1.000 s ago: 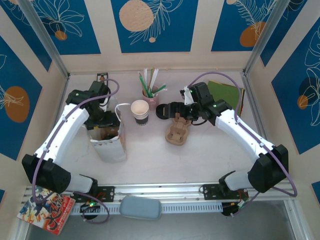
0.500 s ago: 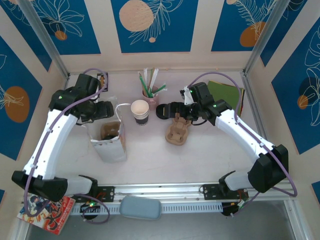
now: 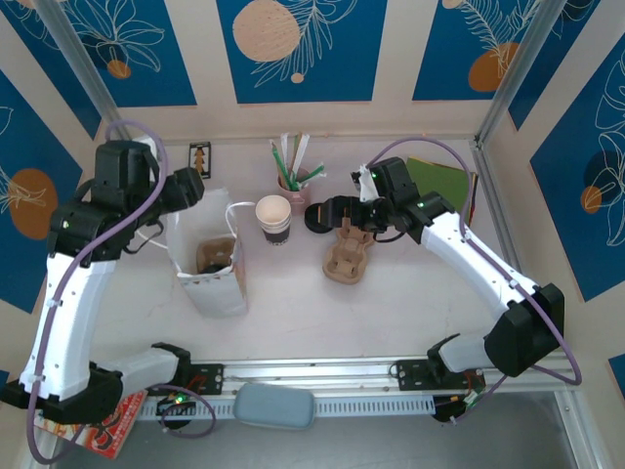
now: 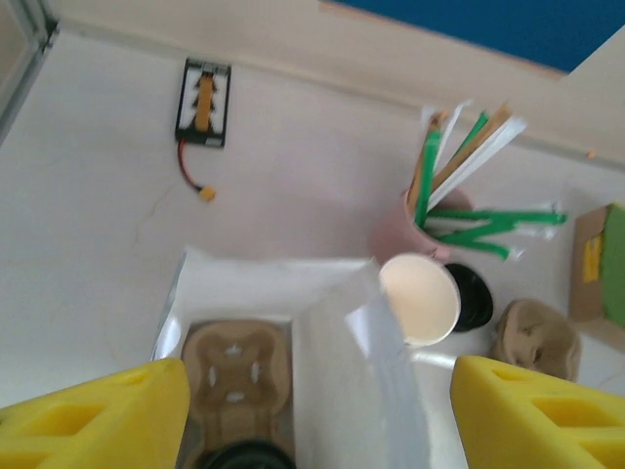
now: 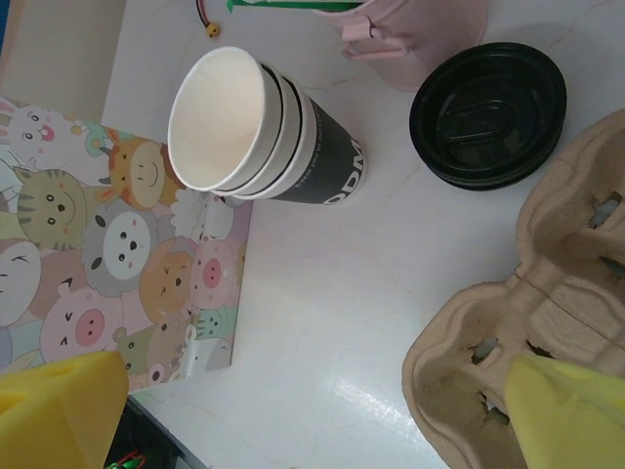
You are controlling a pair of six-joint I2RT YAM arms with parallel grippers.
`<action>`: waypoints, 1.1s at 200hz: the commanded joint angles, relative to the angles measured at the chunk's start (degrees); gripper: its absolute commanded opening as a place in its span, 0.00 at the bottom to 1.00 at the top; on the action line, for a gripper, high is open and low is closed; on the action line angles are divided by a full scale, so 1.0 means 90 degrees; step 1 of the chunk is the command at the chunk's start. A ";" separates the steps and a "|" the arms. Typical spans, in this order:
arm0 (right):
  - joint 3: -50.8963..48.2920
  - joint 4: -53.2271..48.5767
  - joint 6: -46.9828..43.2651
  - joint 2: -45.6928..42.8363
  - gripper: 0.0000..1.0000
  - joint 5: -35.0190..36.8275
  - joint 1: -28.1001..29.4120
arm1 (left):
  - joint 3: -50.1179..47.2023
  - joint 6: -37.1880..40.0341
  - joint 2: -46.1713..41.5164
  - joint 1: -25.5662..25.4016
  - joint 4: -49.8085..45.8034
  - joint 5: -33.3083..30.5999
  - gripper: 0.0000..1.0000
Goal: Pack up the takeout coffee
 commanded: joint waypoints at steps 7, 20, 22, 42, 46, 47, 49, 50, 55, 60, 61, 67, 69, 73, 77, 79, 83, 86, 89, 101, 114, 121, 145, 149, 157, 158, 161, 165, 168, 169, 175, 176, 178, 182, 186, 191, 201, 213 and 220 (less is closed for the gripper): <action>0.0291 -0.0187 -0.0092 -0.0017 0.99 0.0042 0.0047 | 0.0538 0.0130 0.0504 -0.0285 0.0401 -0.0018 0.71; 0.0306 -0.0224 -0.0100 -0.0040 0.99 0.0073 0.0038 | 0.0717 0.0160 0.0723 -0.0546 0.0530 -0.0081 0.72; 0.0314 -0.0228 -0.0109 -0.0044 0.99 0.0080 0.0038 | 0.0763 0.0161 0.0770 -0.0590 0.0547 -0.0102 0.72; 0.0315 -0.0298 -0.0124 -0.0129 0.99 0.0172 0.0028 | 0.1287 0.0278 0.1258 -0.1038 0.0494 -0.0286 0.72; 0.0314 -0.0305 -0.0127 -0.0154 0.99 0.0196 0.0020 | 0.1419 0.0284 0.1365 -0.1126 0.0466 -0.0321 0.71; 0.0304 -0.0306 -0.0126 -0.0159 0.99 0.0193 0.0014 | 0.1444 0.0286 0.1382 -0.1149 0.0459 -0.0334 0.71; 0.0302 -0.0307 -0.0125 -0.0169 0.99 0.0196 0.0010 | 0.1509 0.0287 0.1448 -0.1190 0.0441 -0.0356 0.71; 0.0293 -0.0312 -0.0125 -0.0177 0.99 0.0203 0.0009 | 0.1538 0.0293 0.1477 -0.1215 0.0432 -0.0366 0.71; 0.0281 -0.0330 -0.0125 -0.0204 0.99 0.0224 -0.0003 | 0.1694 0.0312 0.1613 -0.1315 0.0400 -0.0385 0.72; 0.0262 -0.0341 -0.0109 -0.0242 0.99 0.0246 -0.0016 | 0.1827 0.0349 0.1750 -0.1425 0.0393 -0.0384 0.72; 0.0263 -0.0343 -0.0107 -0.0243 0.99 0.0242 -0.0023 | 0.1843 0.0358 0.1774 -0.1445 0.0393 -0.0385 0.72; 0.0233 -0.0362 -0.0098 -0.0293 0.99 0.0267 -0.0044 | 0.2012 0.0390 0.1922 -0.1581 0.0393 -0.0420 0.72; 0.0223 -0.0365 -0.0091 -0.0309 0.99 0.0268 -0.0054 | 0.2056 0.0404 0.1971 -0.1638 0.0393 -0.0453 0.72; 0.0202 -0.0370 -0.0086 -0.0341 0.99 0.0278 -0.0067 | 0.2144 0.0426 0.2061 -0.1724 0.0400 -0.0497 0.72; 0.0183 -0.0384 -0.0072 -0.0385 0.99 0.0286 -0.0086 | 0.2229 0.0433 0.2158 -0.1805 0.0402 -0.0526 0.72; 0.0174 -0.0385 -0.0077 -0.0403 0.99 0.0292 -0.0094 | 0.2260 0.0441 0.2211 -0.1840 0.0405 -0.0518 0.72; 0.0145 -0.0400 -0.0071 -0.0439 0.99 0.0311 -0.0108 | 0.2358 0.0457 0.2308 -0.1908 0.0412 -0.0522 0.72; 0.0129 -0.0409 -0.0075 -0.0468 0.99 0.0325 -0.0122 | 0.2421 0.0463 0.2381 -0.1958 0.0421 -0.0515 0.72; 0.0106 -0.0421 -0.0076 -0.0506 0.99 0.0335 -0.0135 | 0.2483 0.0464 0.2458 -0.2007 0.0422 -0.0513 0.72; 0.0035 -0.0479 -0.0075 -0.0624 0.99 0.0394 -0.0192 | 0.2726 0.0444 0.2761 -0.2185 0.0418 -0.0509 0.71; -0.0028 -0.0545 -0.0072 -0.0756 0.99 0.0424 -0.0261 | 0.2969 0.0465 0.3106 -0.2378 0.0379 -0.0498 0.71; -0.0064 -0.0577 -0.0085 -0.0829 0.99 0.0434 -0.0298 | 0.3055 0.0456 0.3271 -0.2446 0.0387 -0.0486 0.71; -0.0161 -0.0675 -0.0124 -0.1055 0.99 0.0455 -0.0408 | 0.3159 0.0351 0.3773 -0.2634 0.0575 -0.0287 0.69; -0.0176 -0.0700 -0.0133 -0.1086 0.99 0.0455 -0.0428 | 0.3200 0.0348 0.3870 -0.2659 0.0578 -0.0281 0.69; -0.0182 -0.0749 -0.0143 -0.1138 0.99 0.0464 -0.0473 | 0.3343 0.0316 0.4060 -0.2711 0.0507 -0.0299 0.69; -0.0188 -0.0758 -0.0148 -0.1150 0.99 0.0464 -0.0477 | 0.3363 0.0312 0.4082 -0.2718 0.0489 -0.0303 0.69; -0.0193 -0.0772 -0.0153 -0.1173 0.99 0.0456 -0.0493 | 0.3421 0.0284 0.4180 -0.2729 0.0440 -0.0312 0.69; -0.0209 -0.0790 -0.0160 -0.1202 0.99 0.0471 -0.0516 | 0.3516 0.0225 0.4293 -0.2726 0.0354 -0.0339 0.68; -0.0227 -0.0802 -0.0163 -0.1230 0.99 0.0473 -0.0530 | 0.3607 0.0180 0.4377 -0.2733 0.0287 -0.0343 0.68; -0.0230 -0.0803 -0.0163 -0.1235 0.99 0.0473 -0.0534 | 0.3637 0.0166 0.4406 -0.2733 0.0267 -0.0345 0.68; -0.0259 -0.0814 -0.0164 -0.1287 0.99 0.0461 -0.0562 | 0.3820 0.0102 0.4568 -0.2731 0.0122 -0.0346 0.67; -0.0261 -0.0815 -0.0164 -0.1293 0.99 0.0462 -0.0565 | 0.3850 0.0093 0.4599 -0.2732 0.0096 -0.0346 0.67; -0.0269 -0.0820 -0.0164 -0.1309 0.99 0.0458 -0.0575 | 0.3910 0.0073 0.4659 -0.2726 0.0048 -0.0354 0.65; -0.0298 -0.0824 -0.0162 -0.1338 0.99 0.0455 -0.0592 | 0.4035 0.0028 0.4774 -0.2733 -0.0064 -0.0386 0.64; -0.0316 -0.0825 -0.0159 -0.1365 0.99 0.0454 -0.0596 | 0.4149 -0.0046 0.4885 -0.2734 -0.0174 -0.0431 0.63; -0.0330 -0.0832 -0.0163 -0.1397 0.99 0.0437 -0.0620 | 0.4283 -0.0101 0.5017 -0.2734 -0.0313 -0.0486 0.62; -0.0353 -0.0831 -0.0183 -0.1441 0.99 0.0393 -0.0640 | 0.4534 -0.0152 0.5255 -0.2734 -0.0531 -0.0569 0.62; -0.0346 -0.0825 -0.0250 -0.1473 0.99 0.0311 -0.0654 | 0.4661 -0.0279 0.5458 -0.2733 -0.0701 -0.0721 0.60; -0.0333 -0.0810 -0.0277 -0.1492 0.99 0.0272 -0.0661 | 0.4672 -0.0321 0.5543 -0.2730 -0.0735 -0.0781 0.59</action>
